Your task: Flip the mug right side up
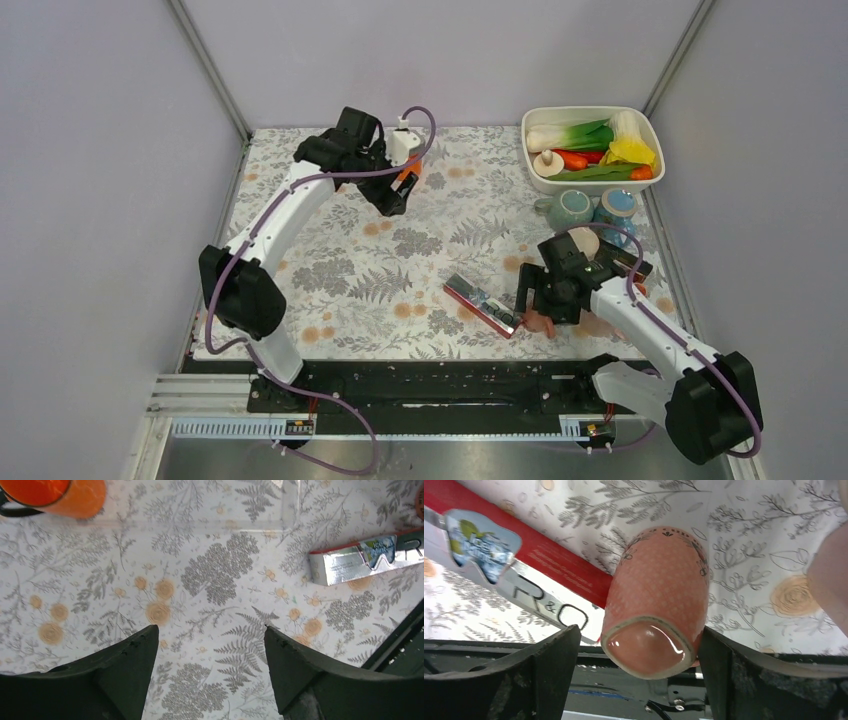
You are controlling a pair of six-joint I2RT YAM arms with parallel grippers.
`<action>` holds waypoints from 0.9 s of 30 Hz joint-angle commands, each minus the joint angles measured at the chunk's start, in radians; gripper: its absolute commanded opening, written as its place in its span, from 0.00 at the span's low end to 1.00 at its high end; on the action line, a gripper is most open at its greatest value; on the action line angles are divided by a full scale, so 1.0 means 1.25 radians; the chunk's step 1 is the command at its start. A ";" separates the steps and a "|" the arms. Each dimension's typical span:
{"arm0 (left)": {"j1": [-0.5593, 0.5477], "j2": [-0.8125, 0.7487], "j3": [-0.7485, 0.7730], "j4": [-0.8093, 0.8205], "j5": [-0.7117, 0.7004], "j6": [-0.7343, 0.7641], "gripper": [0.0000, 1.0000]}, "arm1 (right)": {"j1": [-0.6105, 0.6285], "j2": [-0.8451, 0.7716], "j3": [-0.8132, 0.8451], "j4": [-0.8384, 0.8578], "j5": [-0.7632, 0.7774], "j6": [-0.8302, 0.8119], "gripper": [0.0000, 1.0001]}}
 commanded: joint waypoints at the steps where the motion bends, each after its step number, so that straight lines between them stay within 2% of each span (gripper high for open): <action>1: 0.001 -0.103 -0.059 0.041 0.031 -0.044 0.80 | 0.001 -0.031 -0.016 0.126 -0.043 0.043 0.90; 4: 0.001 -0.139 -0.082 0.048 0.030 -0.043 0.80 | 0.002 -0.021 -0.035 0.202 -0.082 0.069 0.88; 6: 0.001 -0.157 -0.090 0.051 0.038 -0.045 0.80 | 0.001 -0.020 -0.041 0.208 -0.005 0.077 0.85; 9: 0.001 -0.177 -0.097 0.056 0.068 -0.052 0.80 | 0.001 -0.027 -0.060 0.237 0.110 0.092 0.71; 13: 0.001 -0.185 -0.104 0.062 0.097 -0.064 0.80 | 0.001 -0.011 -0.083 0.271 0.115 0.105 0.51; 15: 0.001 -0.185 -0.104 0.063 0.099 -0.068 0.80 | 0.001 -0.007 -0.091 0.277 0.114 0.107 0.46; 18: 0.001 -0.184 -0.104 0.062 0.106 -0.071 0.79 | 0.001 -0.002 -0.101 0.279 0.119 0.102 0.55; 22: 0.001 -0.182 -0.104 0.062 0.110 -0.072 0.80 | 0.001 0.015 -0.087 0.279 0.135 0.080 0.58; 24: 0.001 -0.182 -0.105 0.062 0.107 -0.072 0.79 | 0.001 0.031 -0.071 0.276 0.139 0.070 0.66; 27: 0.001 -0.181 -0.105 0.063 0.104 -0.069 0.79 | 0.001 0.058 -0.048 0.276 0.132 0.055 0.71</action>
